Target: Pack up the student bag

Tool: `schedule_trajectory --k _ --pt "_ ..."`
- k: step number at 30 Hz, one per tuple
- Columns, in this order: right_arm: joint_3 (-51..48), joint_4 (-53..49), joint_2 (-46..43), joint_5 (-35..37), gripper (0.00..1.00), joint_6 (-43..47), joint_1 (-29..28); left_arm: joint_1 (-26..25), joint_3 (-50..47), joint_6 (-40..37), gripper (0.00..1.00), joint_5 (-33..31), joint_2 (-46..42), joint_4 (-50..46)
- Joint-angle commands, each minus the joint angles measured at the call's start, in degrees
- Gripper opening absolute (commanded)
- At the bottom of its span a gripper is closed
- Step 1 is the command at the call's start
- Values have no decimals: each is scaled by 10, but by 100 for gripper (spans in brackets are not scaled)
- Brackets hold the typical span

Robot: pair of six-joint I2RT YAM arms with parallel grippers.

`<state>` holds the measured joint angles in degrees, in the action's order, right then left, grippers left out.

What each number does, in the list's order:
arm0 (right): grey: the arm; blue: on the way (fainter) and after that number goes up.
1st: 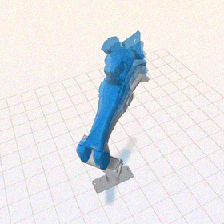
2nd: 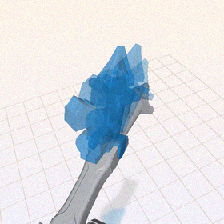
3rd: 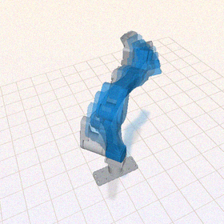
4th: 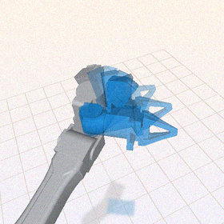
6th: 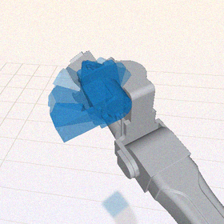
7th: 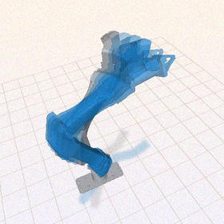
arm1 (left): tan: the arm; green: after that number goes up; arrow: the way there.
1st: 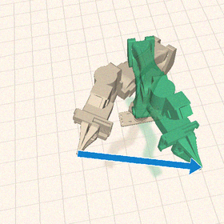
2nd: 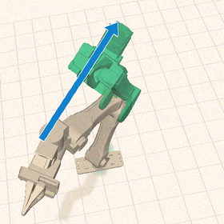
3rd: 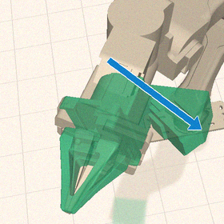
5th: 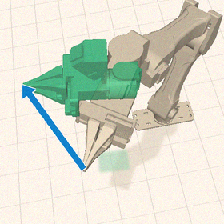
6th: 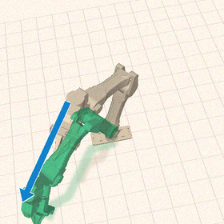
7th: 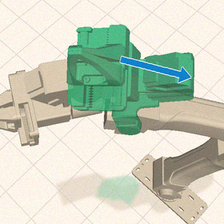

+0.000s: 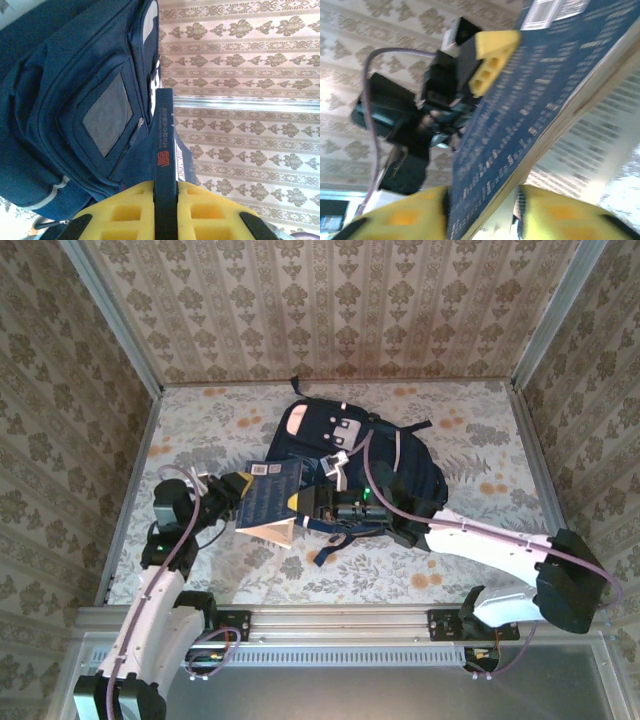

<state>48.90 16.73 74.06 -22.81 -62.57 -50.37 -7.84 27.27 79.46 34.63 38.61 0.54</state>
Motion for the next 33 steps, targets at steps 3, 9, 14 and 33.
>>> schedule_trajectory --k 3,9,14,33 --pt "-6 -147 -82 162 76 42 3 -4 46 -34 0 -39 -6 -28" --pt "-48 -116 -119 203 91 -24 -11 -23 70 7 0 -135 6 -24" --pt "-76 18 -89 207 100 -122 -47 -114 109 28 0 -319 -3 -45" --pt "-15 307 72 308 90 -217 -105 -319 166 38 0 -610 49 -15"
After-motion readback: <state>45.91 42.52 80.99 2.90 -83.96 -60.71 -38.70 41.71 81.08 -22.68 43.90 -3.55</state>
